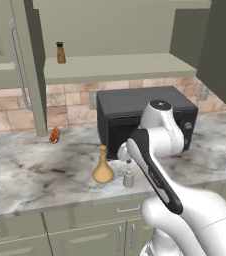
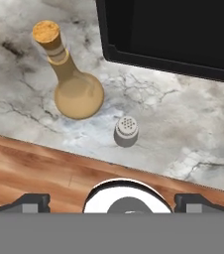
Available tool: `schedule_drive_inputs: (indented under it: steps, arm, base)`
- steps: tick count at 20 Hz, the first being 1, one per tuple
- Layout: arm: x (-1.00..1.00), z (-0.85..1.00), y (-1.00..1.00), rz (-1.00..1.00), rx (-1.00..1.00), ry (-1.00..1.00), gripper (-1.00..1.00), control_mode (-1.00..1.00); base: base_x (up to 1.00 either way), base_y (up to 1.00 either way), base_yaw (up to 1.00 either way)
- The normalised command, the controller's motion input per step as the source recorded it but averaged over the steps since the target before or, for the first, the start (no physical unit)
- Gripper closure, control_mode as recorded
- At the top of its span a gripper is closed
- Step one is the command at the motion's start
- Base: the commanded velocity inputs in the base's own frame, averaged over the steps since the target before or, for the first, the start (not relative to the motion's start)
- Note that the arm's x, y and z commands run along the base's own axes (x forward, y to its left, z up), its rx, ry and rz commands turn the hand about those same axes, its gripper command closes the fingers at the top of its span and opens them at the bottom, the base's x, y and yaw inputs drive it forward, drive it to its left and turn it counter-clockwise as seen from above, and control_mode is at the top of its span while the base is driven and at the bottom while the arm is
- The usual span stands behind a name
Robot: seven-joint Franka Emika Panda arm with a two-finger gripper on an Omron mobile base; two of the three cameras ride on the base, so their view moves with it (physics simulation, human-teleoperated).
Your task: Pick the shaker and oil and vinegar bottle from the counter and place them in the cabinet.
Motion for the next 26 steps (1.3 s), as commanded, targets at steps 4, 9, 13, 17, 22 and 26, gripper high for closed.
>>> schedule_drive_inputs:
  steps: [4, 9, 13, 17, 22, 26]
  arm:
    - [0.01, -0.17, 0.0, 0.0, -0.01, 0.0, -1.0, -1.0]
    - [0.0, -0.3, 0.0, 0.0, -0.02, 0.0, -1.0, -1.0]
    - [0.0, -0.23, 0.0, 0.0, -0.02, 0.0, -1.0, -1.0]
    - [0.0, -0.19, 0.0, 0.0, -0.01, 0.0, -1.0, -1.0]
    - [0.01, -0.19, 0.0, 0.0, 0.0, 0.0, -1.0, -1.0]
    - [0.08, -0.21, 0.0, 0.0, 0.0, 0.0, -1.0, -1.0]
  base:
    - [0.0, 0.0, 0.0]
    - [0.0, 0.0, 0.0]
    - [0.0, 0.0, 0.0]
    - [0.0, 0.0, 0.0]
    - [0.0, 0.0, 0.0]
    - [0.0, 0.0, 0.0]
